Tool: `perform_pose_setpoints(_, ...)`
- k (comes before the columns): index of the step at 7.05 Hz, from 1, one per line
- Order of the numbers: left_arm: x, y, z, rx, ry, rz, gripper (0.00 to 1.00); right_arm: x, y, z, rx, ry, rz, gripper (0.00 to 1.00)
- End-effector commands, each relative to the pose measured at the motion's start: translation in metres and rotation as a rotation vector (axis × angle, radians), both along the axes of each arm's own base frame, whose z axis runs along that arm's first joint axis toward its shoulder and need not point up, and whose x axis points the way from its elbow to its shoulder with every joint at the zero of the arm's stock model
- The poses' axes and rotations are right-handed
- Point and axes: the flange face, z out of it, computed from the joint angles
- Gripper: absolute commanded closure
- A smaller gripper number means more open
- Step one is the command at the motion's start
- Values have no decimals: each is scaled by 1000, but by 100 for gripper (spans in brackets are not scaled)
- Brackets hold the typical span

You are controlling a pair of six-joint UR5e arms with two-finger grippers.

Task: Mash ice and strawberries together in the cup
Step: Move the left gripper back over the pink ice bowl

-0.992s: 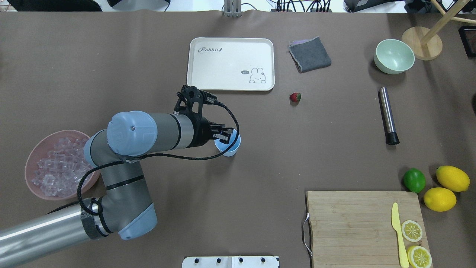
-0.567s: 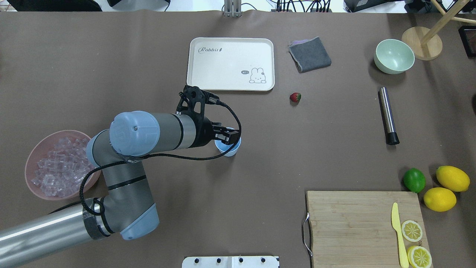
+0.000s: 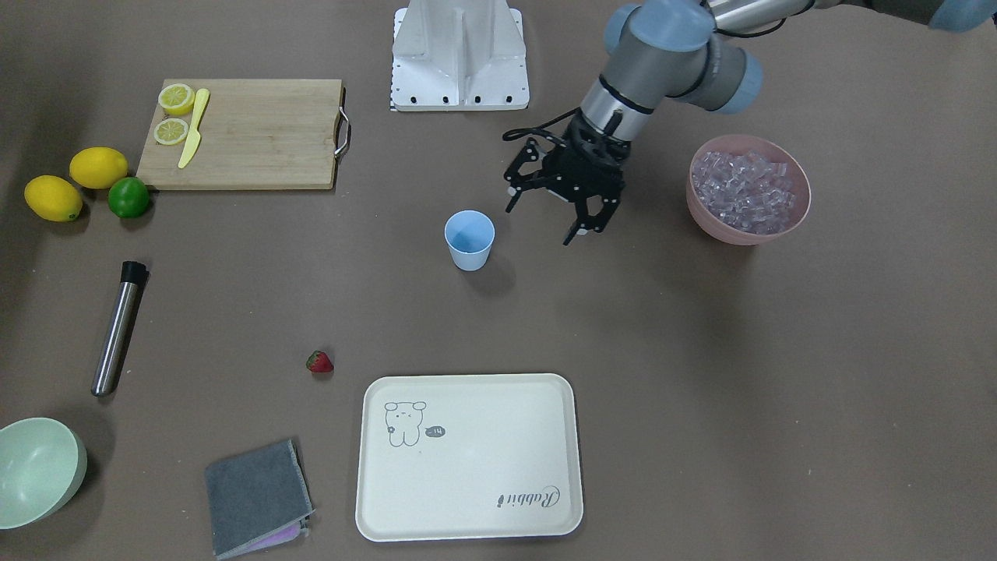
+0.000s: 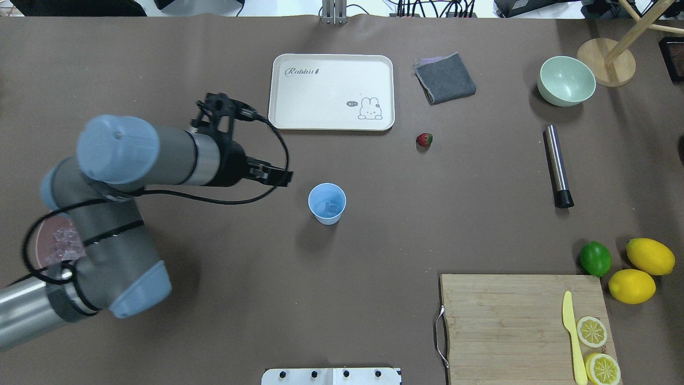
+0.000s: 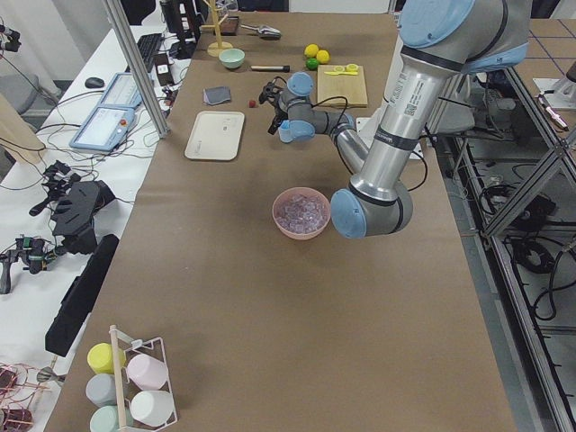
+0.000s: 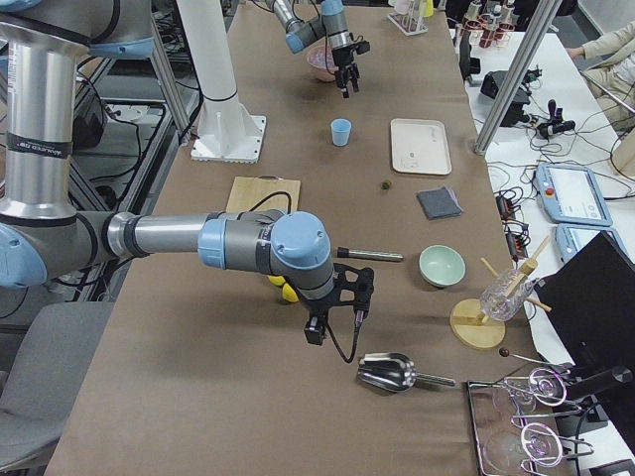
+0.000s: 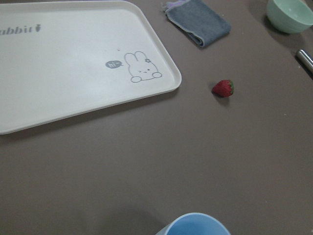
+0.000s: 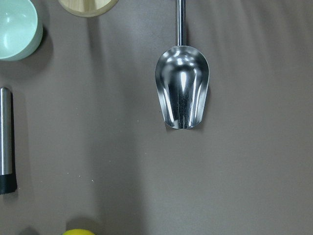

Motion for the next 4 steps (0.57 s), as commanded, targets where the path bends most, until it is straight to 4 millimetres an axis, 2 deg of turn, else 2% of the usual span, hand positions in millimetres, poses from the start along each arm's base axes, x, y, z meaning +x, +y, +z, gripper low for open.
perform_pose_setpoints(1,-112,9,55,-31,-69,57,3,0,1,0,0,-1,0,0)
perform_pose_setpoints(2,-144,20,76,-39,-87,84,3,0,1,1,-4,-1,1,0)
perform_pose_setpoints(3,-163,34,96,-12,-128,105,3,0,1,1,-6,-3,1,0)
perform_pose_setpoints(4,-183,38,123,57,-198,134,3,0,2,3,-10,-3,1,0)
